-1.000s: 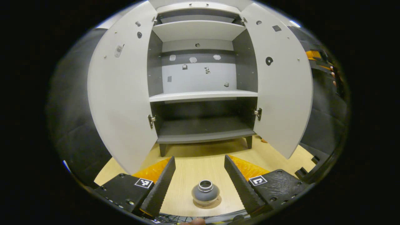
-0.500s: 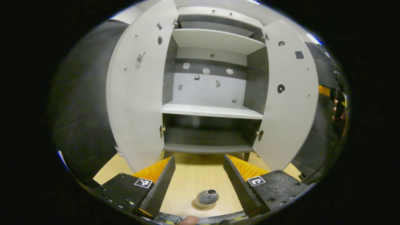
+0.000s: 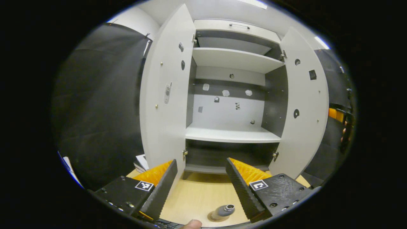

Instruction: Grasp the bottle in the cabinet with the left hand and place it on the coaster, then close the right door with the right hand and the left door with the left hand.

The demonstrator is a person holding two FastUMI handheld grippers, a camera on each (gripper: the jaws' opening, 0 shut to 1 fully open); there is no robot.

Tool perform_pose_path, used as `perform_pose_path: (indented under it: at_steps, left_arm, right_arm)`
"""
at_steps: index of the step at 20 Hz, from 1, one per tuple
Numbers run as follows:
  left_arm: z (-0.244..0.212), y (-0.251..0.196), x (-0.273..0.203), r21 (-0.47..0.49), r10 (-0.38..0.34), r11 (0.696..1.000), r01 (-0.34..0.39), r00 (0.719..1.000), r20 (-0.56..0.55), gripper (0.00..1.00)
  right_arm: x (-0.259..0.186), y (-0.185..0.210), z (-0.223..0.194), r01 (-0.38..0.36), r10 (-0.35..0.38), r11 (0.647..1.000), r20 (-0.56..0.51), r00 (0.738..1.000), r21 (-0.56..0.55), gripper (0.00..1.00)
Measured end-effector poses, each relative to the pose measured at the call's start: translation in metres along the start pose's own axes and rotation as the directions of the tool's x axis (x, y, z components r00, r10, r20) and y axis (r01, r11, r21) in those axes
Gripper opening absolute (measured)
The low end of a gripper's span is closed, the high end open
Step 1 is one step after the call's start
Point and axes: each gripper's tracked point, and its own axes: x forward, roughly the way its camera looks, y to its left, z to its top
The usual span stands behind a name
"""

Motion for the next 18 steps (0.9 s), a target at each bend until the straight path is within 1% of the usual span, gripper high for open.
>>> perform_pose_path:
  at_steps: [1, 2, 3, 4, 6, 7, 9, 10, 11, 12, 13, 14, 15, 16, 18]
  left_arm:
    - [0.003, 0.006, -0.001, 0.002, 0.017, 1.000, -0.017, 1.000, 0.010, 0.89]
    - [0.007, 0.012, 0.000, 0.007, 0.028, 1.000, -0.028, 0.999, 0.019, 0.94]
    - [0.011, 0.020, -0.002, 0.014, 0.048, 0.999, -0.049, 0.999, 0.025, 0.94]
    - [0.016, 0.027, -0.002, 0.017, 0.060, 0.998, -0.060, 0.998, 0.032, 0.92]
    - [0.022, 0.038, -0.005, 0.018, 0.081, 0.997, -0.082, 0.996, 0.041, 0.99]
    - [0.024, 0.046, -0.005, 0.019, 0.096, 0.995, -0.097, 0.994, 0.042, 0.94]
    - [0.028, 0.062, -0.006, 0.018, 0.127, 0.992, -0.128, 0.991, 0.052, 0.94]
    - [0.029, 0.070, -0.007, 0.017, 0.141, 0.990, -0.142, 0.989, 0.047, 0.94]
    - [0.028, 0.078, -0.008, 0.015, 0.155, 0.988, -0.156, 0.987, 0.046, 0.99]
    - [0.030, 0.083, -0.009, 0.012, 0.165, 0.986, -0.166, 0.985, 0.050, 0.94]
    - [0.033, 0.088, -0.010, 0.007, 0.170, 0.985, -0.171, 0.984, 0.055, 0.99]
    - [0.036, 0.093, -0.012, 0.000, 0.172, 0.985, -0.172, 0.983, 0.060, 0.99]
    - [0.039, 0.098, -0.013, -0.007, 0.171, 0.985, -0.171, 0.983, 0.065, 0.94]
    - [0.042, 0.103, -0.015, -0.013, 0.176, 0.984, -0.175, 0.982, 0.070, 0.97]
    - [0.050, 0.119, -0.017, -0.015, 0.194, 0.981, -0.193, 0.977, 0.085, 0.94]
  right_arm:
    - [0.002, 0.008, 0.001, -0.020, 0.020, 1.000, -0.002, 1.000, 0.001, 0.95]
    - [0.004, 0.016, 0.000, -0.039, 0.039, 0.999, -0.004, 0.999, 0.004, 0.95]
    - [0.005, 0.024, 0.001, -0.058, 0.058, 0.998, -0.005, 0.998, 0.005, 0.95]
    - [0.007, 0.030, 0.001, -0.070, 0.070, 0.998, -0.007, 0.997, 0.005, 0.95]
    - [0.012, 0.041, 0.004, -0.076, 0.076, 0.997, -0.004, 0.997, -0.006, 0.95]
    - [0.013, 0.045, 0.005, -0.076, 0.076, 0.997, -0.001, 0.997, -0.010, 0.95]
    - [0.020, 0.057, 0.006, -0.090, 0.090, 0.996, -0.002, 0.996, -0.011, 0.95]
    - [0.022, 0.064, 0.006, -0.098, 0.098, 0.995, -0.004, 0.995, -0.008, 0.93]
    - [0.025, 0.071, 0.006, -0.109, 0.109, 0.994, -0.005, 0.994, -0.007, 0.95]
    - [0.028, 0.079, 0.006, -0.122, 0.122, 0.993, -0.007, 0.993, -0.008, 0.95]
    - [0.032, 0.088, 0.007, -0.139, 0.139, 0.990, -0.009, 0.990, -0.010, 0.95]
    - [0.033, 0.099, 0.005, -0.159, 0.159, 0.987, -0.012, 0.987, -0.010, 0.95]
    - [0.034, 0.111, 0.005, -0.180, 0.180, 0.984, -0.016, 0.984, -0.013, 0.95]
    - [0.035, 0.123, 0.004, -0.194, 0.193, 0.981, -0.018, 0.981, -0.022, 0.95]
    - [0.039, 0.139, 0.008, -0.209, 0.209, 0.977, -0.009, 0.978, -0.048, 0.95]
